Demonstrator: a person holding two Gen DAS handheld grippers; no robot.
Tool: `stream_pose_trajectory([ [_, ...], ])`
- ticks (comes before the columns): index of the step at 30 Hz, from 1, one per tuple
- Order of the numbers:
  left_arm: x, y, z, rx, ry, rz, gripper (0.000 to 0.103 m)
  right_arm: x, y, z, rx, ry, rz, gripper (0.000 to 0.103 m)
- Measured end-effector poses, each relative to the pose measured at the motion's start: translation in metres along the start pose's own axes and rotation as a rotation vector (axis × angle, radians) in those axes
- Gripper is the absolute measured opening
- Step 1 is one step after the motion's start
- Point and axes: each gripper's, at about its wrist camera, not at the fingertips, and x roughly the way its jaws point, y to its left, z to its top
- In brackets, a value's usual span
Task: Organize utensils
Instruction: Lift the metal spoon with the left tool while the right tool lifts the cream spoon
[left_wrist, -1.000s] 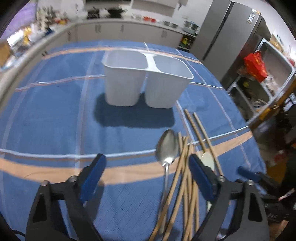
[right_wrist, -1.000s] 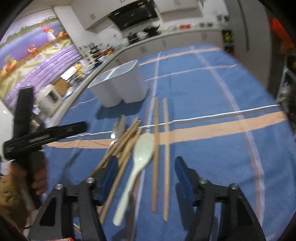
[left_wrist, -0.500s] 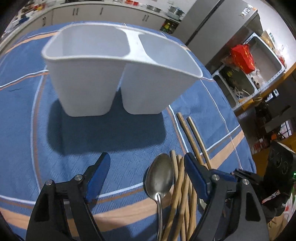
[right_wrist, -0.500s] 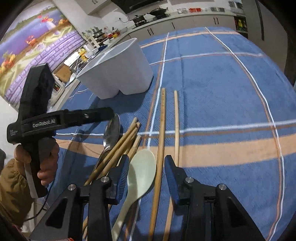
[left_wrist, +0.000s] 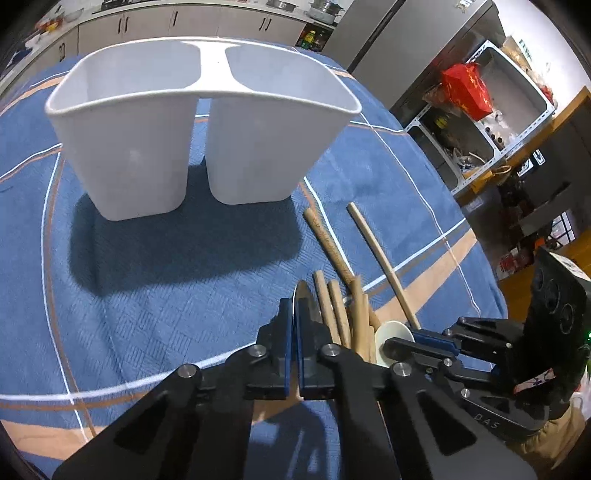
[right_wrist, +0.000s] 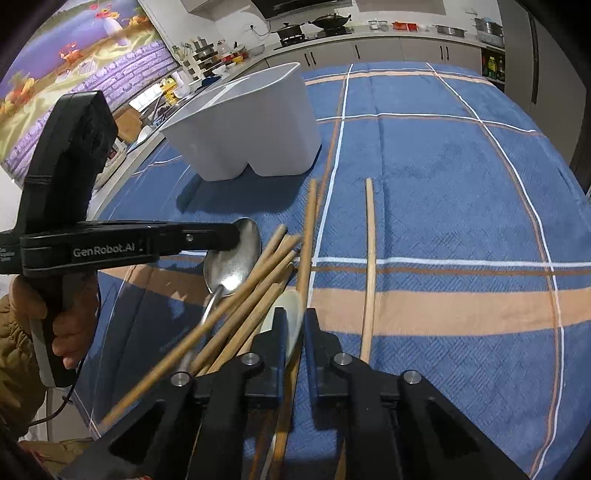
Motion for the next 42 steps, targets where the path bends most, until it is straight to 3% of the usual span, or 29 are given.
stream_pose_trajectory([
  [11, -0.034, 0.0, -0.015, -0.047, -0.078, 0.028, 0.001, -0.03, -0.002, -0.003, 0.072, -0.074, 0.002, 0.005],
  [28, -0.169, -0.02, -0.039, -0.024, -0.427, 0.244, 0.001, -0.105, 0.033, 0.018, 0.01, -0.288, -0.059, 0.005],
  [33, -0.211, -0.014, -0.014, -0.041, -0.552, 0.286, 0.001, -0.124, 0.047, 0.056, -0.006, -0.401, -0.071, 0.004],
  [37, -0.234, -0.003, 0.025, -0.063, -0.642, 0.336, 0.001, -0.13, 0.056, 0.102, 0.011, -0.507, -0.082, 0.005],
  [42, -0.235, 0.007, 0.076, -0.056, -0.727, 0.427, 0.001, -0.121, 0.069, 0.158, 0.034, -0.623, -0.151, 0.005],
])
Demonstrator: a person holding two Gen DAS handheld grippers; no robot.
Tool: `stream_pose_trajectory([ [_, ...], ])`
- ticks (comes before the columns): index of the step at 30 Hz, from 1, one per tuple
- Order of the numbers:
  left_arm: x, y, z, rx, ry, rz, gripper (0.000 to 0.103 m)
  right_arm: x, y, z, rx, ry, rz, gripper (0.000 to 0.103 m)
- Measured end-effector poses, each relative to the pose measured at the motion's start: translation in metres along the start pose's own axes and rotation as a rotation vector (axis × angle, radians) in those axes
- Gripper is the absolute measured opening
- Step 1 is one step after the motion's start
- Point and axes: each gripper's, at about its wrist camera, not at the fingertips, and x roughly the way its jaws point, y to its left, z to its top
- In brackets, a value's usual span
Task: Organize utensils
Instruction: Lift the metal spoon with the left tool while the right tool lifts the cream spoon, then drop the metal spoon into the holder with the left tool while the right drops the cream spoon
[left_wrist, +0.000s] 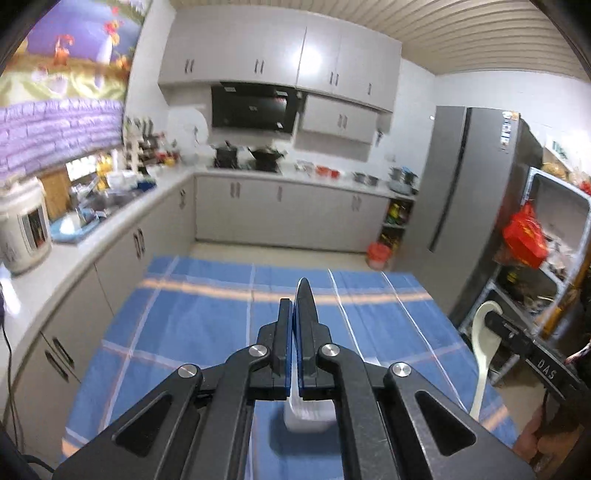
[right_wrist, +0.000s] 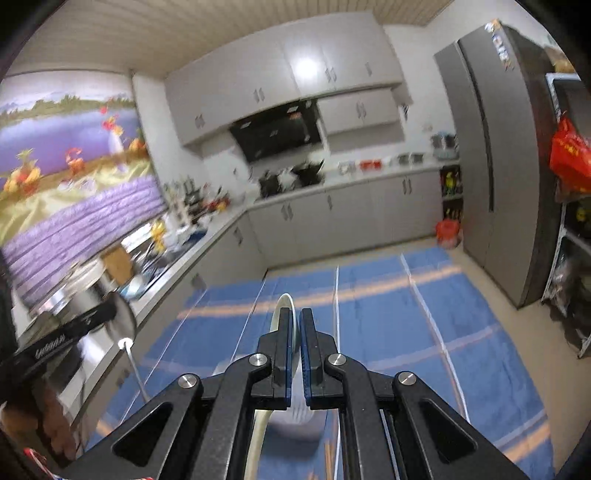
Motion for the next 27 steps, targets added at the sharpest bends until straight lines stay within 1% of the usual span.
stream_pose_trajectory([
  [3, 0.031, -0.008, 0.008, 0.048, -0.03, 0.046, 0.001, 0.028, 0.013, 0.014, -0.05, -0.062, -0.083, 0.005],
  [5, 0.053, -0.012, 0.009, 0.075, -0.033, 0.065, 0.001, 0.051, 0.022, 0.021, -0.099, -0.093, -0.141, 0.005],
  [7, 0.073, -0.015, 0.005, 0.103, -0.031, 0.086, 0.001, 0.075, 0.029, 0.02, -0.145, -0.107, -0.191, 0.005],
  [10, 0.102, -0.022, -0.003, 0.154, -0.013, 0.106, 0.001, 0.101, 0.032, 0.014, -0.198, -0.109, -0.241, 0.005],
  [13, 0.124, -0.029, -0.02, 0.197, 0.025, 0.102, 0.001, 0.123, 0.029, -0.003, -0.201, -0.063, -0.243, 0.005],
  [15, 0.133, -0.032, -0.03, 0.216, 0.048, 0.096, 0.002, 0.128, 0.023, -0.015, -0.191, -0.033, -0.237, 0.005],
  [20, 0.135, -0.033, -0.043, 0.216, 0.084, 0.076, 0.004, 0.125, 0.008, -0.034, -0.139, 0.034, -0.2, 0.005],
  [23, 0.127, -0.035, -0.044, 0.213, 0.076, 0.081, 0.01, 0.127, 0.001, -0.041, -0.119, 0.073, -0.175, 0.008],
  [24, 0.123, -0.035, -0.043, 0.211, 0.074, 0.079, 0.016, 0.127, -0.001, -0.044, -0.115, 0.084, -0.173, 0.012],
  [25, 0.119, -0.035, -0.041, 0.208, 0.07, 0.079, 0.025, 0.126, -0.002, -0.046, -0.109, 0.09, -0.168, 0.018],
  [27, 0.105, -0.033, -0.038, 0.196, 0.046, 0.082, 0.035, 0.122, -0.003, -0.047, -0.099, 0.096, -0.159, 0.025],
])
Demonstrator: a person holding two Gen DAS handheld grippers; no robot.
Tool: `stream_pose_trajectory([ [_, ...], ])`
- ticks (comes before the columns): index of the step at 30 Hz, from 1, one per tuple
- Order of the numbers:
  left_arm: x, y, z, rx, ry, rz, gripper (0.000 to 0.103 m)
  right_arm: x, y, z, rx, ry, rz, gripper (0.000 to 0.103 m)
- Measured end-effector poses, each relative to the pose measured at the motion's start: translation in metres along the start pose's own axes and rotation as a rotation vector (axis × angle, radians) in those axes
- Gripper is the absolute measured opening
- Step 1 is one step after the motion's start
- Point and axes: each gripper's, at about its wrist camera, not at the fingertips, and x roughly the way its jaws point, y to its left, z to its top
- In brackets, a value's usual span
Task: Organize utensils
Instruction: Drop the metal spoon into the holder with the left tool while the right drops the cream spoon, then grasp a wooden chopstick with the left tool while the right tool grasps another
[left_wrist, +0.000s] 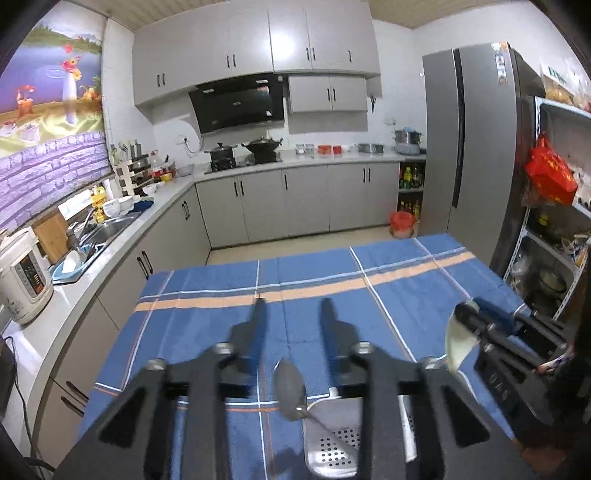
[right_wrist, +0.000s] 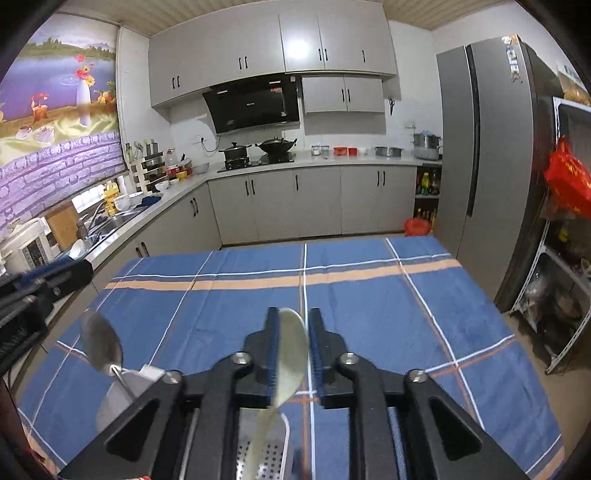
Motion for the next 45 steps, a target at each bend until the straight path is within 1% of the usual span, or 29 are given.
stream_pose_trajectory([
  [2, -0.017, 0.004, 0.002, -0.011, -0.022, 0.008, 0.036, -0.006, 0.0, 0.0, 0.001, -0.003, 0.006, 0.026],
  [5, -0.039, 0.014, 0.004, -0.04, -0.029, 0.016, 0.037, -0.022, -0.001, 0.001, 0.002, -0.012, 0.019, 0.029],
  [6, -0.047, 0.018, 0.003, -0.054, -0.029, 0.017, 0.038, -0.027, -0.001, 0.002, 0.004, -0.016, 0.023, 0.033],
  [7, -0.055, 0.021, 0.001, -0.068, -0.026, 0.017, 0.041, -0.035, -0.002, 0.002, 0.005, -0.021, 0.027, 0.038],
  [9, -0.071, 0.029, -0.005, -0.094, -0.014, 0.019, 0.043, -0.053, -0.005, -0.001, 0.004, -0.028, 0.033, 0.046],
  [11, -0.085, 0.036, -0.015, -0.121, 0.011, 0.02, 0.043, -0.073, -0.008, -0.009, -0.004, -0.019, 0.044, 0.049],
  [12, -0.091, 0.039, -0.021, -0.134, 0.026, 0.018, 0.045, -0.083, -0.01, -0.016, -0.01, -0.002, 0.056, 0.051],
  [13, -0.096, 0.043, -0.03, -0.15, 0.049, 0.015, 0.047, -0.089, -0.012, -0.024, -0.014, 0.016, 0.067, 0.052],
  [15, -0.103, 0.048, -0.051, -0.182, 0.11, 0.003, 0.047, -0.102, -0.015, -0.044, -0.019, 0.078, 0.102, 0.052],
  [16, -0.105, 0.051, -0.06, -0.194, 0.135, -0.002, 0.047, -0.109, -0.017, -0.062, -0.027, 0.136, 0.143, 0.052],
  [18, -0.106, 0.052, -0.086, -0.237, 0.217, -0.023, 0.047, -0.115, -0.017, -0.087, -0.045, 0.226, 0.216, 0.052],
  [20, -0.103, 0.054, -0.111, -0.297, 0.308, -0.071, 0.047, -0.126, -0.015, -0.119, -0.071, 0.317, 0.308, 0.052],
  [21, -0.1, 0.054, -0.127, -0.341, 0.365, -0.108, 0.047, -0.131, -0.013, -0.131, -0.089, 0.352, 0.336, 0.052],
  [22, -0.098, 0.054, -0.137, -0.366, 0.398, -0.128, 0.047, -0.137, -0.01, -0.147, -0.115, 0.395, 0.371, 0.052],
  [24, -0.09, 0.051, -0.162, -0.43, 0.488, -0.172, 0.047, -0.142, -0.009, -0.168, -0.142, 0.446, 0.401, 0.052],
  [26, -0.082, 0.046, -0.179, -0.474, 0.553, -0.203, 0.047, -0.145, -0.008, -0.187, -0.168, 0.496, 0.414, 0.047],
  [27, -0.078, 0.042, -0.187, -0.486, 0.58, -0.214, 0.047, -0.146, -0.006, -0.194, -0.181, 0.513, 0.41, 0.04],
  [28, -0.074, 0.037, -0.189, -0.483, 0.597, -0.212, 0.047, -0.146, -0.004, -0.2, -0.192, 0.524, 0.405, 0.033],
  [29, -0.073, 0.034, -0.193, -0.473, 0.602, -0.21, 0.047, -0.146, -0.002, -0.202, -0.198, 0.532, 0.401, 0.03],
  [31, -0.067, 0.025, -0.198, -0.436, 0.618, -0.206, 0.047, -0.147, 0.003, -0.209, -0.208, 0.553, 0.407, 0.021],
  [34, -0.057, 0.014, -0.202, -0.415, 0.645, -0.214, 0.047, -0.152, 0.012, -0.215, -0.22, 0.573, 0.452, 0.019],
  [35, -0.057, 0.01, -0.202, -0.399, 0.634, -0.201, 0.047, -0.155, 0.016, -0.218, -0.228, 0.573, 0.473, 0.019],
  [36, -0.056, 0.007, -0.2, -0.382, 0.631, -0.188, 0.047, -0.158, 0.02, -0.219, -0.237, 0.574, 0.506, 0.019],
  [37, -0.055, 0.005, -0.2, -0.372, 0.635, -0.186, 0.047, -0.163, 0.026, -0.221, -0.247, 0.581, 0.562, 0.019],
  [39, -0.055, 0.0, -0.2, -0.348, 0.626, -0.172, 0.047, -0.17, 0.036, -0.223, -0.257, 0.595, 0.644, 0.019],
  [40, -0.055, 0.001, -0.2, -0.338, 0.624, -0.167, 0.047, -0.174, 0.039, -0.223, -0.267, 0.597, 0.671, 0.019],
  [42, -0.056, -0.003, -0.199, -0.305, 0.613, -0.156, 0.047, -0.177, 0.038, -0.222, -0.268, 0.593, 0.686, 0.019],
  [44, -0.058, -0.006, -0.199, -0.267, 0.602, -0.138, 0.04, -0.174, 0.024, -0.215, -0.236, 0.581, 0.659, 0.019],
  [45, -0.059, -0.008, -0.201, -0.243, 0.595, -0.128, 0.028, -0.171, 0.014, -0.211, -0.209, 0.572, 0.639, 0.02],
])
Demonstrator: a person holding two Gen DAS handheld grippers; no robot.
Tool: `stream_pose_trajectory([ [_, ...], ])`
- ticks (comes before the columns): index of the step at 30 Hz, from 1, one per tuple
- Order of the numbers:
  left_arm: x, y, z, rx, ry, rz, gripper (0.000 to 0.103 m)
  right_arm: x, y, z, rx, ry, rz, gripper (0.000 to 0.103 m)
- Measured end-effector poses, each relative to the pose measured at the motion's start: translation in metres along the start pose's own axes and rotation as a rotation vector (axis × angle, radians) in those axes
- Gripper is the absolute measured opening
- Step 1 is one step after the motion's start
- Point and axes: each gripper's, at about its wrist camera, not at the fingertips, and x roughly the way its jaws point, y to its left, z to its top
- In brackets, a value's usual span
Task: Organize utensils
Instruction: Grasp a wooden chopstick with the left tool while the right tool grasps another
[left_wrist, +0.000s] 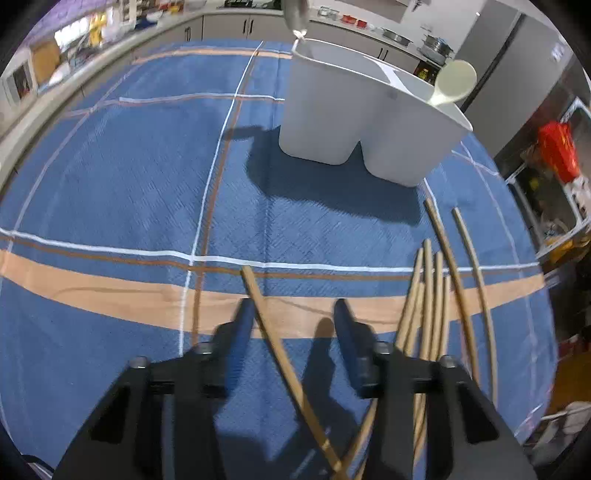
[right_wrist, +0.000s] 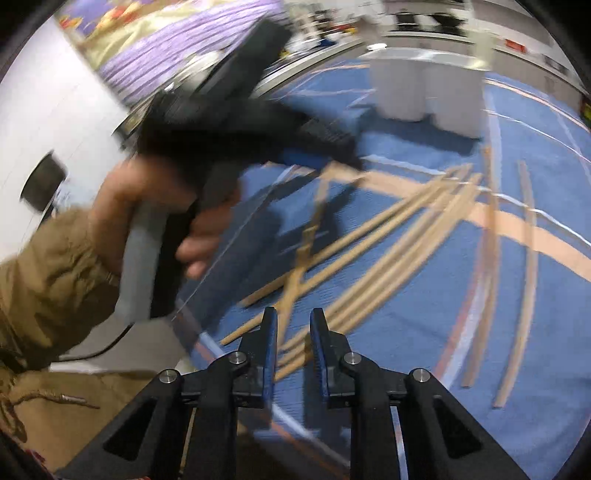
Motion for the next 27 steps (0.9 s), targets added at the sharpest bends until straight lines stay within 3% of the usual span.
stream_pose_trajectory([
  [1, 0.0, 0.0, 0.0, 0.018, -0.002, 0.008, 0.019, -0.007, -0.016, 0.002, 0.049, -0.023, -0.024, 0.02],
  [3, -0.001, 0.004, 0.0, 0.008, 0.007, -0.008, 0.011, -0.017, -0.042, 0.005, 0.131, -0.051, -0.096, 0.02],
  [6, -0.008, 0.017, -0.001, -0.048, 0.012, -0.053, 0.011, -0.031, -0.08, 0.014, 0.205, -0.081, -0.228, 0.02],
  [10, -0.021, 0.032, -0.002, -0.115, 0.001, -0.067, 0.011, -0.035, -0.115, 0.043, 0.229, -0.099, -0.327, 0.02],
  [12, -0.019, 0.031, -0.001, -0.127, 0.011, -0.078, 0.012, -0.03, -0.12, 0.057, 0.226, -0.098, -0.358, 0.02],
  [16, -0.014, 0.028, -0.002, -0.112, 0.029, -0.058, 0.026, -0.02, -0.144, 0.08, 0.217, -0.072, -0.396, 0.02],
  [23, 0.002, 0.012, 0.007, -0.074, 0.049, -0.039, 0.026, 0.008, -0.15, 0.096, 0.197, -0.019, -0.42, 0.02],
  [27, 0.006, 0.001, 0.012, -0.027, 0.042, -0.016, 0.026, 0.007, -0.144, 0.107, 0.182, -0.049, -0.416, 0.02],
])
